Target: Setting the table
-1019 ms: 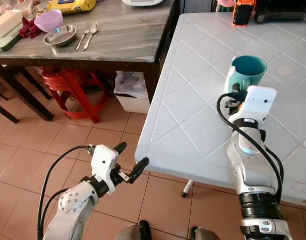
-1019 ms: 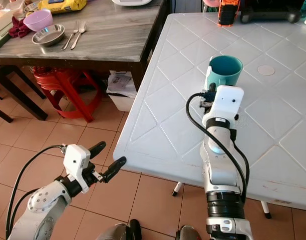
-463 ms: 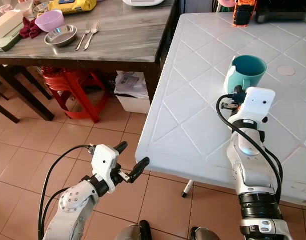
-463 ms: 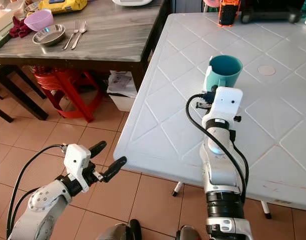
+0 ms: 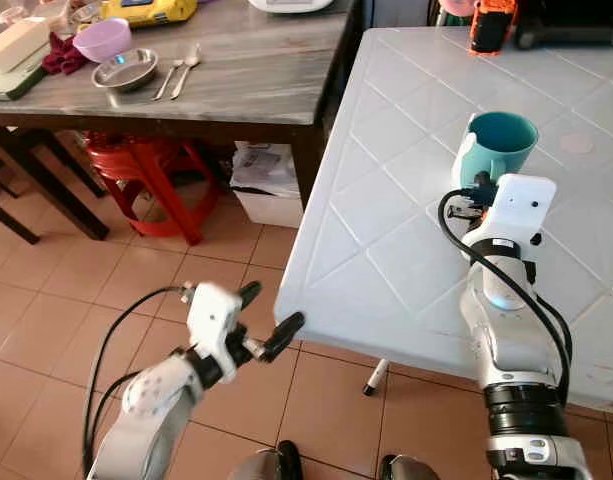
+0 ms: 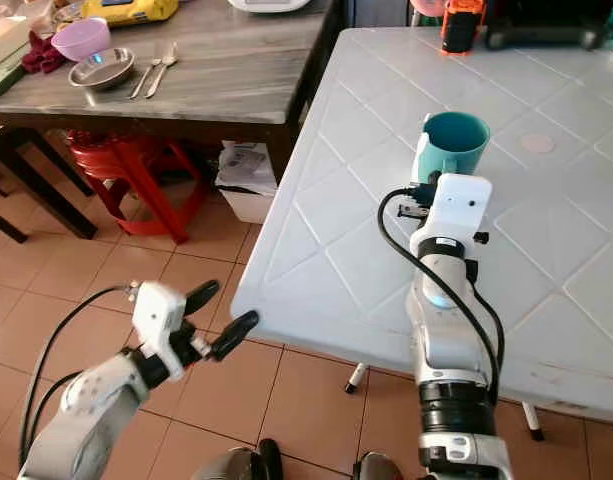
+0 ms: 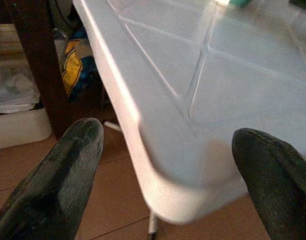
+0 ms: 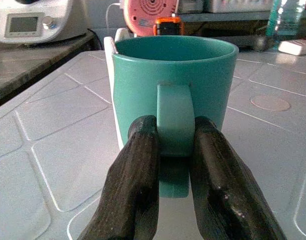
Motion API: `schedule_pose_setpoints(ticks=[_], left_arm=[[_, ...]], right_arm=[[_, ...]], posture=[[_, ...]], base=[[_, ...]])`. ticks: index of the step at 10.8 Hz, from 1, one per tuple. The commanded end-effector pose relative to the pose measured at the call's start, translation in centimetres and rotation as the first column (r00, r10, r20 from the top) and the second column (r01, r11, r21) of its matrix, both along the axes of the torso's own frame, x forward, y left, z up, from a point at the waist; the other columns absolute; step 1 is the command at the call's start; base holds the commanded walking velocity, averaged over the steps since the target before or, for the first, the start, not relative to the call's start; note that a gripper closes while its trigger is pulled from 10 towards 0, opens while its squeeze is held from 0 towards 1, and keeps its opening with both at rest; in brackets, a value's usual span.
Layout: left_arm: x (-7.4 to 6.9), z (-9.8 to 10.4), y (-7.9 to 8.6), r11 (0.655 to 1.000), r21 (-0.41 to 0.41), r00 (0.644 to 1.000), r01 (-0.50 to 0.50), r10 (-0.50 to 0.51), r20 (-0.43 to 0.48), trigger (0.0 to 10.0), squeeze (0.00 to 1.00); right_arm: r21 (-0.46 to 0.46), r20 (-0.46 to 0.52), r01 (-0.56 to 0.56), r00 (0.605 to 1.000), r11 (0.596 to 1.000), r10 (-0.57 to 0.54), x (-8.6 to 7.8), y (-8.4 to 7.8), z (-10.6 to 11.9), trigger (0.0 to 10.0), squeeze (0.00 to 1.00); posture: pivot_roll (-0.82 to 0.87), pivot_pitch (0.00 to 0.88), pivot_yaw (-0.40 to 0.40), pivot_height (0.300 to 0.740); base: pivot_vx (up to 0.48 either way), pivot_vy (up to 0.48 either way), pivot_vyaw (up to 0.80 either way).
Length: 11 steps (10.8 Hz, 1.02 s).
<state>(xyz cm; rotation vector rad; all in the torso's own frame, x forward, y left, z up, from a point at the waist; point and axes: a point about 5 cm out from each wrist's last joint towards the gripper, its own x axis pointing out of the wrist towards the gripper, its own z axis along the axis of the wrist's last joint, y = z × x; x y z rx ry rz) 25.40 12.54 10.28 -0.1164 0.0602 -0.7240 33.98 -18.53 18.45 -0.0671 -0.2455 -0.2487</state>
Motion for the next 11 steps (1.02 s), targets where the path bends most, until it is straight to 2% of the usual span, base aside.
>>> schedule_pose_setpoints(ticks=[1,2,4,5,6,7,8,9,10,11], left_arm=[[0.1,0.4,0.5,1.000,-0.011,1.000,-0.021,0.021,-0.001,10.0,0.00],[0.9,0.9,0.3,1.000,-0.019,1.000,-0.023,0.024,0.019,10.0,0.00],[1.2,1.6,-0.3,0.998,-0.056,0.999,-0.030,0.032,0.023,10.0,0.00],[2.2,1.3,0.5,0.990,-0.002,0.989,-0.142,0.142,0.036,10.0,0.00],[3.2,0.7,1.8,0.957,0.063,0.959,-0.282,0.279,0.050,10.0,0.00],[4.0,0.7,3.0,0.917,0.091,0.921,-0.388,0.381,0.080,10.0,0.00],[4.7,0.8,4.3,0.872,0.104,0.878,-0.478,0.471,0.092,10.0,0.00],[4.9,0.9,4.7,0.857,0.097,0.862,-0.506,0.498,0.092,10.0,0.00],[4.9,0.7,4.7,0.852,0.097,0.857,-0.514,0.507,0.089,10.0,0.00],[5.1,0.5,4.6,0.846,0.098,0.851,-0.524,0.517,0.092,10.0,0.00]], right_arm=[[0.005,0.017,-0.019,1.000,1.000,0.019,0.2,0.3,0.4,0.0,0.00],[-0.002,0.021,-0.023,1.000,1.000,0.023,0.2,0.3,0.6,0.0,0.00],[-0.003,0.026,-0.027,0.999,1.000,0.027,0.2,0.2,0.7,0.0,0.00],[0.001,0.033,-0.044,0.998,0.999,0.044,0.0,0.4,0.8,4.1,0.00],[0.000,0.037,-0.060,0.998,0.998,0.060,-0.3,0.5,0.9,5.0,0.00],[-0.007,0.040,-0.085,0.996,0.996,0.085,-0.7,0.8,0.8,9.9,0.00],[-0.018,0.038,-0.129,0.991,0.991,0.130,-1.6,1.4,0.5,10.0,0.00],[-0.052,0.033,-0.167,0.985,0.985,0.169,-2.6,1.8,0.0,10.0,0.00],[-0.090,0.027,-0.175,0.984,0.980,0.178,-3.4,1.4,-0.4,10.0,0.00],[-0.076,0.015,-0.156,0.987,0.985,0.158,-3.8,0.8,-0.8,10.0,0.00]], posture=[[0.01,0.123,0.110,0.740],[0.00,0.115,0.105,0.740],[-0.01,0.105,0.104,0.740],[-0.01,0.099,0.104,0.740],[-0.02,0.096,0.102,0.740],[-0.02,0.093,0.101,0.740],[-0.02,0.089,0.098,0.740],[-0.02,0.082,0.095,0.740],[-0.02,0.072,0.096,0.740],[-0.02,0.069,0.098,0.740]], base=[[0.000,0.000,0.00],[0.000,0.000,0.00],[0.000,0.000,0.00],[0.000,0.000,0.00],[0.000,0.000,0.00],[0.000,0.000,0.00],[0.000,0.000,0.00],[0.000,0.000,0.00],[0.000,0.000,0.00],[0.000,0.000,0.00]])
